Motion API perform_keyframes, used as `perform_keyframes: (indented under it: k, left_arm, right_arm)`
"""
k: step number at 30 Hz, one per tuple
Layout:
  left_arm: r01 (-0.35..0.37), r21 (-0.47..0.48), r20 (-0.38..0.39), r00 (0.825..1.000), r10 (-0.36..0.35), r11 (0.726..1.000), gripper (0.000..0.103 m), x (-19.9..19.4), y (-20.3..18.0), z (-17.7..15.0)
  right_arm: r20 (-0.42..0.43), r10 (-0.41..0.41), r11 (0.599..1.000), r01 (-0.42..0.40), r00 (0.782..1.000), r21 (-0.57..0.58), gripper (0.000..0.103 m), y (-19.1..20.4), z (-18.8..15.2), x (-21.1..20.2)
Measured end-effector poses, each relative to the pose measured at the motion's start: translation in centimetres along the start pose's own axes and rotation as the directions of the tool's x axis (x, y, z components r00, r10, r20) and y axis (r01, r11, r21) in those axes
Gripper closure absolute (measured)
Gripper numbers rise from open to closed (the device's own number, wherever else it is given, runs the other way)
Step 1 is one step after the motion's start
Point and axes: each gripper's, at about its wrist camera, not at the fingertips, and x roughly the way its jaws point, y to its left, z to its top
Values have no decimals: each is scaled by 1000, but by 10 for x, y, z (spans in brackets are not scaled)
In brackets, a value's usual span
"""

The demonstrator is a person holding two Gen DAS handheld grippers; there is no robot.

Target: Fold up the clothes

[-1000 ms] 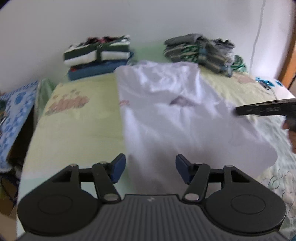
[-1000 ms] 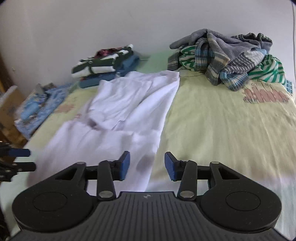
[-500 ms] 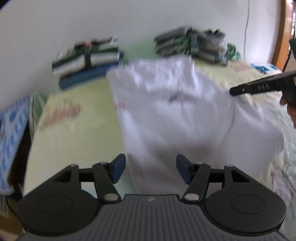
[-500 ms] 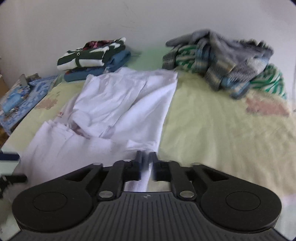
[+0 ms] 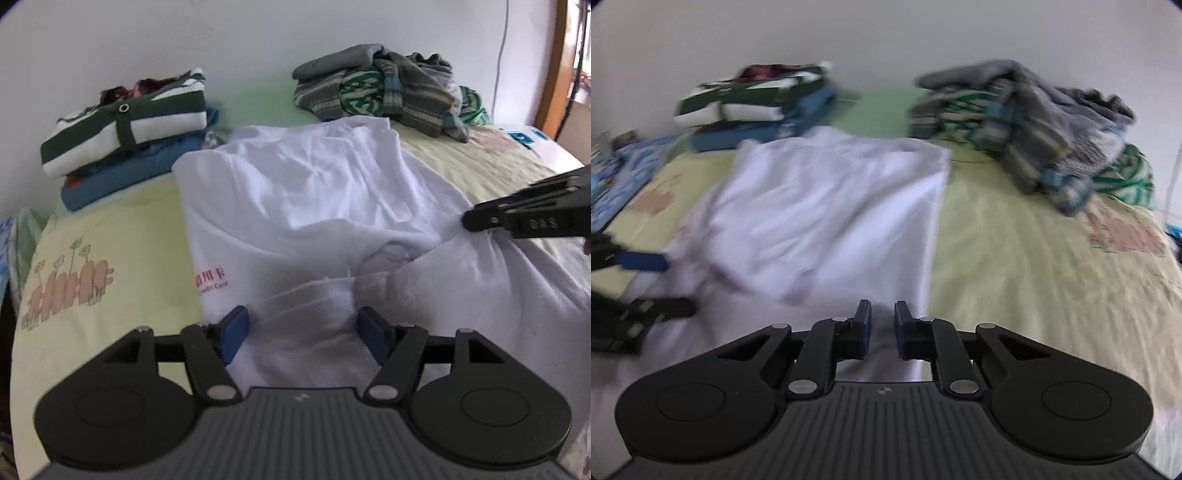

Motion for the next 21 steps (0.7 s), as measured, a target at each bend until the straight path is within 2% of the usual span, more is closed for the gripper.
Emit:
perform_keyframes:
  k: [3,5,8,14,21]
  left_arm:
    - [36,-11,11,999,-36,999,33,1,17,13]
    - [73,-25,20,997,-73,997,34,6,32,27]
    - [75,-40,50,996,-73,996,32,18,56,50]
    - [70,-119,51,997,-64,990,32,60,106,86]
    - [51,-83,37,998,-48,995,29,93,125,101]
  right_arm:
    - [-4,18,999,-18,1000,41,90,-14,18,15]
    - [-7,30,997,-29,1000,68,82,-23,31,24]
    - [-10,48,993,-47,999,108,69,-37,49,39]
    - [-10,89,981,-86,996,173,65,-62,82,67]
    - [12,179,977,-179,984,119,60,-67,97,89]
